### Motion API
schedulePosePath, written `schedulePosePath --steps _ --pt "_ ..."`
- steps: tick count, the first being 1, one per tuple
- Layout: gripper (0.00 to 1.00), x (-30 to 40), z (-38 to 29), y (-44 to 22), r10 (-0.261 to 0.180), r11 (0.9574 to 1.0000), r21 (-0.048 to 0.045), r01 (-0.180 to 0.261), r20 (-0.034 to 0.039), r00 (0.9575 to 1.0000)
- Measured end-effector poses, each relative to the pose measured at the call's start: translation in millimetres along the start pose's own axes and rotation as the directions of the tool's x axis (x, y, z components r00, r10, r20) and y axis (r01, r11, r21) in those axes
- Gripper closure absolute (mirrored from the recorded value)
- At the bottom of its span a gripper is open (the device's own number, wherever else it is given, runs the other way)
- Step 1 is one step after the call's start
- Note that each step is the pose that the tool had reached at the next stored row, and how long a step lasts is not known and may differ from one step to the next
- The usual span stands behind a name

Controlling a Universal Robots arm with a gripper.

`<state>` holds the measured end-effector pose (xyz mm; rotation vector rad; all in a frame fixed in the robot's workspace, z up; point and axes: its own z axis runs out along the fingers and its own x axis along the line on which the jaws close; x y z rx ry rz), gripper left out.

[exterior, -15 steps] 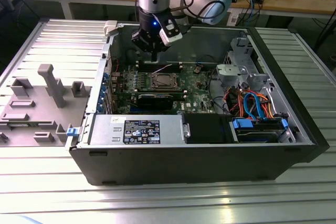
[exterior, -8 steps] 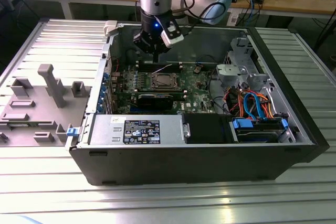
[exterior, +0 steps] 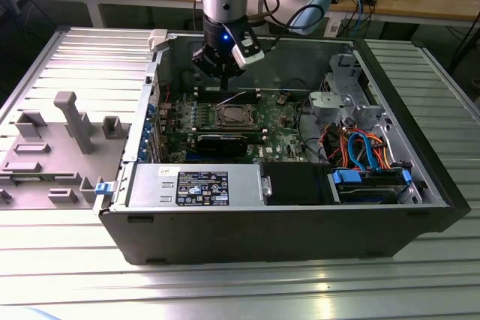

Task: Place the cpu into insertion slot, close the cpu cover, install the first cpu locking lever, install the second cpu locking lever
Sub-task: 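Install the first cpu locking lever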

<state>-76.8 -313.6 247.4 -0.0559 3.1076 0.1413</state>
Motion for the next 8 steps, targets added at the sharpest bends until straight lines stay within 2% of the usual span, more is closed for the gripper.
schedulePosePath --steps 8 --pt "0.89 -2.3 1.7 -0.2 0.000 1.0000 -0.0002 0.000 -0.0001 1.0000"
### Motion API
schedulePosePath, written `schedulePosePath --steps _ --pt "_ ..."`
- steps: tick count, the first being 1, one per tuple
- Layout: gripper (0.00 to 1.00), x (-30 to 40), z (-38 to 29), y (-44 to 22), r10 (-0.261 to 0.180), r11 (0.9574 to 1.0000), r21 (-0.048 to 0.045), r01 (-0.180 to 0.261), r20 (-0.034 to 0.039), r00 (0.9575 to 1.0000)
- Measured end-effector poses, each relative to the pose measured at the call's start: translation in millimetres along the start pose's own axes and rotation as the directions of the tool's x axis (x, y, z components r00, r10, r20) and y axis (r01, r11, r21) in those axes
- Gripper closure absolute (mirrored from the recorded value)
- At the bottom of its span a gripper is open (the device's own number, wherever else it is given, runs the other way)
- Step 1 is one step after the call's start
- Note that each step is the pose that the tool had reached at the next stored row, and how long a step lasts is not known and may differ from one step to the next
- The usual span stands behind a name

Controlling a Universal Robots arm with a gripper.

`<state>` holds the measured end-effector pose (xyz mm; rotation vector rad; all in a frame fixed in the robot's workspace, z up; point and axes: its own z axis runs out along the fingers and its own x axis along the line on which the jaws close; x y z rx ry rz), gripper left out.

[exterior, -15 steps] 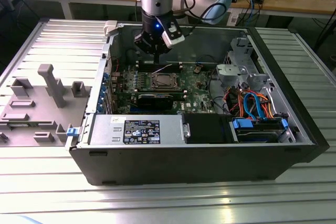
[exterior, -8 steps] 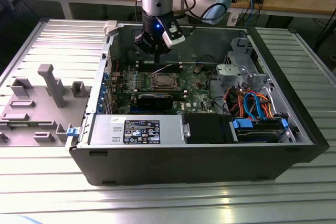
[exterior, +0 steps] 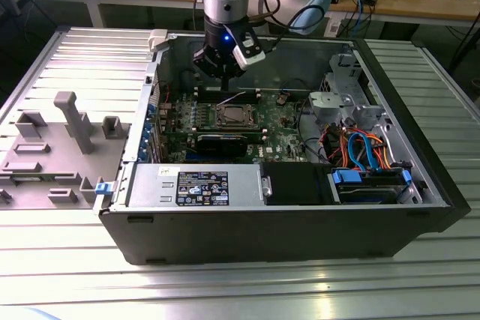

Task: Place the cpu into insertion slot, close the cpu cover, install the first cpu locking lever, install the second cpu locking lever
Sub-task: 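Install the first cpu locking lever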

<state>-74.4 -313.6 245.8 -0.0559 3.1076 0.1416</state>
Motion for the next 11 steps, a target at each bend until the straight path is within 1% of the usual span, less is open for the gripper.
schedulePosePath --steps 11 --pt "0.89 -0.6 3.2 -0.3 0.000 1.0000 -0.0001 0.000 0.0001 1.0000"
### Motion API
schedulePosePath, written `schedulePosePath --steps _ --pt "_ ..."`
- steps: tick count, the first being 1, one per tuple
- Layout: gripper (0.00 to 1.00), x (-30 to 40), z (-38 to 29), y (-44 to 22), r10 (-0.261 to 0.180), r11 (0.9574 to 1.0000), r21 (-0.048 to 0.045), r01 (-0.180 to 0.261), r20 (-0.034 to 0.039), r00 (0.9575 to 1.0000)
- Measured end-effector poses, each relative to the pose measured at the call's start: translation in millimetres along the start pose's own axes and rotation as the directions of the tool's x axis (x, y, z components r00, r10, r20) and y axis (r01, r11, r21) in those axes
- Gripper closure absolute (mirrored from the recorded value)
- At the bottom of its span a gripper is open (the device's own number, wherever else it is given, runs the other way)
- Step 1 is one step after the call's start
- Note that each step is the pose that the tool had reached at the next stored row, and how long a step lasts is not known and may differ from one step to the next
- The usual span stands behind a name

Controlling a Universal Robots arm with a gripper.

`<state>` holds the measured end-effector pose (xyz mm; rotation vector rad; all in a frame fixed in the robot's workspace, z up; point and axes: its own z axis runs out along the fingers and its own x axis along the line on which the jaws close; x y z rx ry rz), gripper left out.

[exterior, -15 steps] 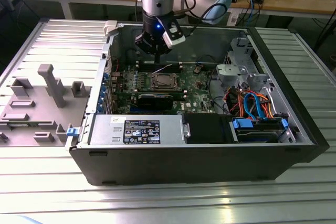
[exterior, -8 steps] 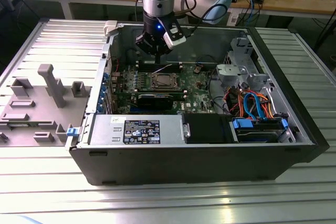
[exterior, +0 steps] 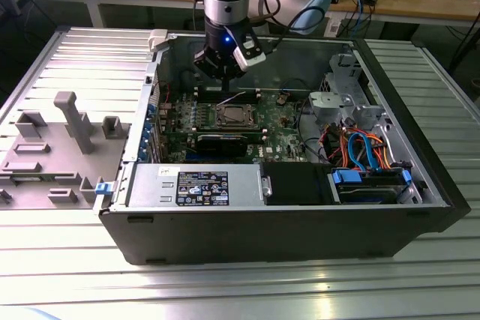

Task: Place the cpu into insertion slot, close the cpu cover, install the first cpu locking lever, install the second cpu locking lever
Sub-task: 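Install the first cpu locking lever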

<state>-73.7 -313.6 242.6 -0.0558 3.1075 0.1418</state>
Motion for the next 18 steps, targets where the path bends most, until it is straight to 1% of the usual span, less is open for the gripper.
schedulePosePath --steps 2,15,18 --pt "0.89 -0.1 1.5 -0.2 0.000 1.0000 0.0001 0.000 -0.0001 1.0000" --pt "0.89 -1.0 2.5 -0.3 0.000 1.0000 0.0000 0.000 -0.0001 1.0000" --pt "0.89 -4.4 3.6 -0.5 0.000 1.0000 0.0000 0.000 0.0000 1.0000"
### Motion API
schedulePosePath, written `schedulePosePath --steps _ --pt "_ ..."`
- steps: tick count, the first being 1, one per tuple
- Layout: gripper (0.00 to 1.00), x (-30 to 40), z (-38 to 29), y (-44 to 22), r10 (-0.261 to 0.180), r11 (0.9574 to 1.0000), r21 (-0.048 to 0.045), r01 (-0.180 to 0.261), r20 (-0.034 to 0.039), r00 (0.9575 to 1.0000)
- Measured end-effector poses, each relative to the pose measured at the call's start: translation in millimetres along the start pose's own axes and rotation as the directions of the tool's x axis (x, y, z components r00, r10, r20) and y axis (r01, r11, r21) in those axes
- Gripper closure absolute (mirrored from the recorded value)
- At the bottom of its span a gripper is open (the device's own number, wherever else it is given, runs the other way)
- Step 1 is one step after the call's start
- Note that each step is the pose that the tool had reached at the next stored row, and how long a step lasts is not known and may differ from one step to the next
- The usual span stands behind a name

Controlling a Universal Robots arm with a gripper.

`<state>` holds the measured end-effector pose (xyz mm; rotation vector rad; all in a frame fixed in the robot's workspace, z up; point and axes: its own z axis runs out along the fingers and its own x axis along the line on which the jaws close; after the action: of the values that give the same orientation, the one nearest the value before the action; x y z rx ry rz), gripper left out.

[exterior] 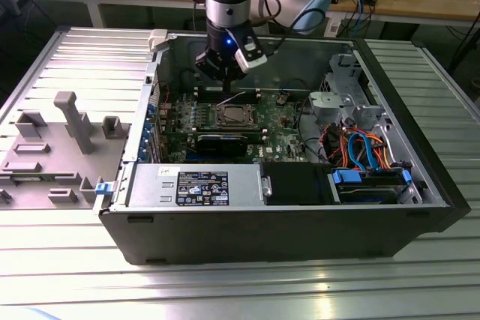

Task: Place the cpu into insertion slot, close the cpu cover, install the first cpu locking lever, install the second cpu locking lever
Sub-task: 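Install the first cpu locking lever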

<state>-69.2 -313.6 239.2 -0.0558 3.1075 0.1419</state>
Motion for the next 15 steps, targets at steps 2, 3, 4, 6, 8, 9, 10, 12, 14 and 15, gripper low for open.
schedulePosePath --steps 2,3,4,6,8,9,10,12,14,15 --pt "0.89 -2.6 0.7 -0.1 0.000 1.0000 -0.0001 0.000 0.0001 1.0000" --pt "0.89 -3.6 1.1 -0.2 0.000 1.0000 -0.0001 0.000 0.0000 1.0000" --pt "0.89 -5.3 1.8 -0.3 0.000 1.0000 0.0000 0.000 -0.0001 1.0000" --pt "0.89 -6.8 2.6 -0.5 0.000 1.0000 -0.0001 0.000 -0.0001 1.0000" --pt "0.89 -8.2 3.3 -0.6 0.000 1.0000 0.0001 0.000 -0.0002 1.0000" --pt "0.89 -8.7 3.6 -0.6 0.000 1.0000 0.0000 0.000 -0.0002 1.0000" --pt "0.89 -9.0 3.8 -0.7 0.000 1.0000 0.0000 0.000 -0.0002 1.0000" --pt "0.89 -9.2 3.9 -0.7 0.000 1.0000 0.0001 0.000 -0.0002 1.0000" --pt "0.89 -9.3 4.1 -0.7 0.000 1.0000 -0.0001 0.000 0.0000 1.0000" --pt "0.89 -9.4 4.1 -0.7 0.000 1.0000 -0.0001 0.000 -0.0001 1.0000"
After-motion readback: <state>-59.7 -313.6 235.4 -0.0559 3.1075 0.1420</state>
